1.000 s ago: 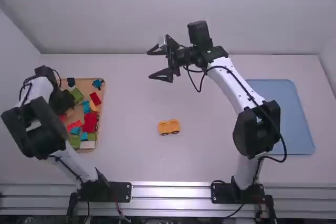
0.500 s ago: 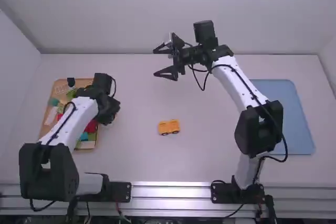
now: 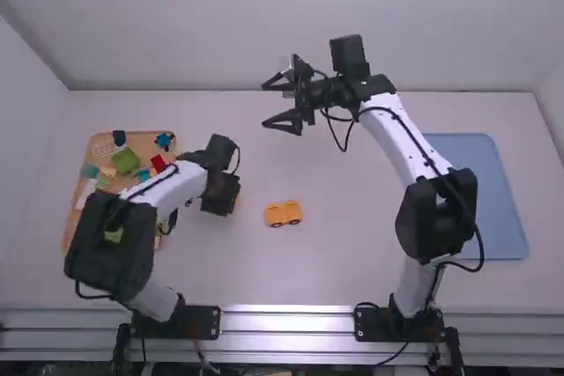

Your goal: Assemble lego blocks to make yellow taxi

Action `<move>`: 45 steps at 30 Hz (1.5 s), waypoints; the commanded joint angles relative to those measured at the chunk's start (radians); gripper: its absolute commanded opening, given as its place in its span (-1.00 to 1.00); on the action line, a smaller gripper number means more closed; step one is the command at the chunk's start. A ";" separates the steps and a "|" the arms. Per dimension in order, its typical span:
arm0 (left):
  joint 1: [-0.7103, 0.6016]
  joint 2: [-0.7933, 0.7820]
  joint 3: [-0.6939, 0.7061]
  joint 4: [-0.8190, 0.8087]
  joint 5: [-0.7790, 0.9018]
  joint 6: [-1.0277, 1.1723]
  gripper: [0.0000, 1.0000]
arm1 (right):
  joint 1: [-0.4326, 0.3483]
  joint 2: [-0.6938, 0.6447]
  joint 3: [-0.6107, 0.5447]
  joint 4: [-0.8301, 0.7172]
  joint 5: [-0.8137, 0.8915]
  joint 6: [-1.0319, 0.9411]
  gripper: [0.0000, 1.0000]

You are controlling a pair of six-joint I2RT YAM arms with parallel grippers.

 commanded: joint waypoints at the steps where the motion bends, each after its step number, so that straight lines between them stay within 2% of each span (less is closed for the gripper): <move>1: -0.040 0.060 0.048 -0.027 0.000 -0.193 -0.95 | -0.004 -0.036 0.023 0.000 -0.016 0.003 0.98; 2: -0.060 0.095 0.070 -0.051 0.003 -0.268 -0.95 | -0.004 -0.036 0.023 -0.001 -0.016 0.002 0.98; 7: -0.080 0.148 0.089 -0.029 0.001 -0.365 -0.95 | -0.004 -0.036 0.023 -0.003 -0.016 0.002 0.98; 12: -0.076 0.167 0.088 0.006 0.003 -0.370 -0.95 | -0.004 -0.036 0.023 -0.003 -0.016 0.002 0.98; 14: -0.080 0.173 0.088 0.018 0.004 -0.370 -0.82 | -0.004 -0.036 0.023 -0.003 -0.016 0.002 0.98; 15: -0.078 0.176 0.088 0.025 0.003 -0.370 -0.61 | -0.004 -0.036 0.023 -0.003 -0.016 0.003 0.98; 17: -0.072 0.178 0.088 0.024 0.011 -0.370 0.70 | -0.004 -0.036 0.023 -0.004 -0.016 0.003 0.98; 18: -0.072 0.178 0.088 0.023 0.011 -0.370 0.98 | -0.004 -0.036 0.023 -0.004 -0.016 0.002 0.98; 23: -0.064 0.163 0.088 0.015 0.041 -0.349 0.98 | -0.005 -0.036 0.023 -0.003 -0.016 0.002 0.98; 29: 0.015 0.051 0.145 -0.051 0.090 -0.138 0.98 | -0.024 -0.036 0.023 -0.006 -0.018 0.003 0.98; 33: 0.109 -0.046 0.253 -0.204 0.081 0.167 0.98 | -0.040 -0.036 0.023 -0.030 -0.034 0.004 0.98; 34: 0.134 -0.068 0.286 -0.237 0.080 0.310 0.98 | -0.046 -0.036 0.023 -0.034 -0.045 0.003 0.98; 35: 0.163 -0.090 0.327 -0.270 0.079 0.566 0.98 | -0.050 -0.036 0.023 -0.049 -0.056 0.002 0.98; 36: 0.179 -0.100 0.350 -0.283 0.080 0.714 0.93 | -0.051 -0.036 0.023 -0.051 -0.064 0.002 0.98; 37: 0.181 -0.101 0.354 -0.285 0.080 0.741 0.88 | -0.051 -0.036 0.023 -0.051 -0.066 0.003 0.98; 38: 0.204 -0.115 0.389 -0.302 0.080 0.980 0.57 | -0.051 -0.036 0.023 -0.052 -0.071 0.002 0.98; 39: 0.214 -0.122 0.401 -0.304 0.074 1.095 0.55 | -0.051 -0.036 0.023 -0.053 -0.068 0.003 0.98; 40: 0.224 -0.125 0.408 -0.295 0.052 1.210 0.98 | -0.053 -0.036 0.023 -0.054 -0.064 0.002 0.98; 43: 0.240 -0.126 0.407 -0.248 -0.078 1.498 0.98 | -0.071 -0.036 0.023 -0.047 -0.061 0.002 0.98; 45: 0.244 -0.126 0.406 -0.254 -0.108 1.561 0.98 | -0.080 -0.036 0.023 -0.049 -0.056 0.002 0.98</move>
